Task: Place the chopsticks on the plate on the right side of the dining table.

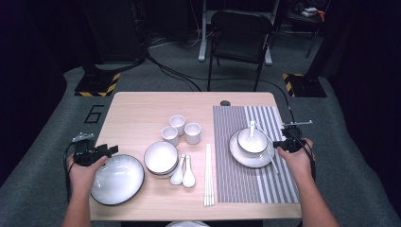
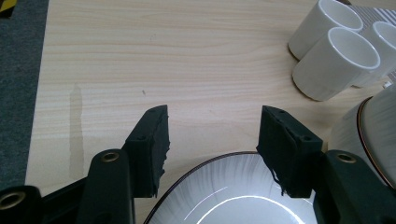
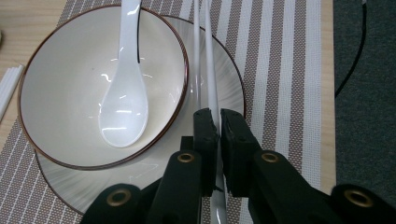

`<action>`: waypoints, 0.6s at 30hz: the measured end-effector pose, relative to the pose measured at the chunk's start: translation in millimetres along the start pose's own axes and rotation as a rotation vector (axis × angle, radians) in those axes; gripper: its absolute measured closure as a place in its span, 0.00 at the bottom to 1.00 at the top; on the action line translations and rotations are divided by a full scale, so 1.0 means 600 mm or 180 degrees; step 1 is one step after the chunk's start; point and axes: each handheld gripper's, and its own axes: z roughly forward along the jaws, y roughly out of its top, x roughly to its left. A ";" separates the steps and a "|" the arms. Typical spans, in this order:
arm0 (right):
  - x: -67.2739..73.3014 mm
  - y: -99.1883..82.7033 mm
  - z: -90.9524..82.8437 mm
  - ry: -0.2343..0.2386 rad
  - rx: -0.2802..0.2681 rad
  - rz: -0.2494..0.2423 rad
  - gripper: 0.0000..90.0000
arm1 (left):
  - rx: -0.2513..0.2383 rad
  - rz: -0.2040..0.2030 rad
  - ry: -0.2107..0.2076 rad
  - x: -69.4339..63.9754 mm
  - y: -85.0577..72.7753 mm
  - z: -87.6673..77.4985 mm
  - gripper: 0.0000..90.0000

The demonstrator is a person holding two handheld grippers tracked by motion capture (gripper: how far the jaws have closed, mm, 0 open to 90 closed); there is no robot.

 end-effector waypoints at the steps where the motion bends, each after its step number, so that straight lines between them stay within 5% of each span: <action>1: 0.001 -0.001 0.001 0.0002 0.0031 0.0047 0.95 | -0.0016 0.0015 -0.0004 0.000 0.000 0.001 0.48; 18: -0.009 -0.019 0.034 0.0020 0.0119 0.0094 0.95 | -0.0005 0.0018 0.0005 0.000 -0.001 0.002 0.48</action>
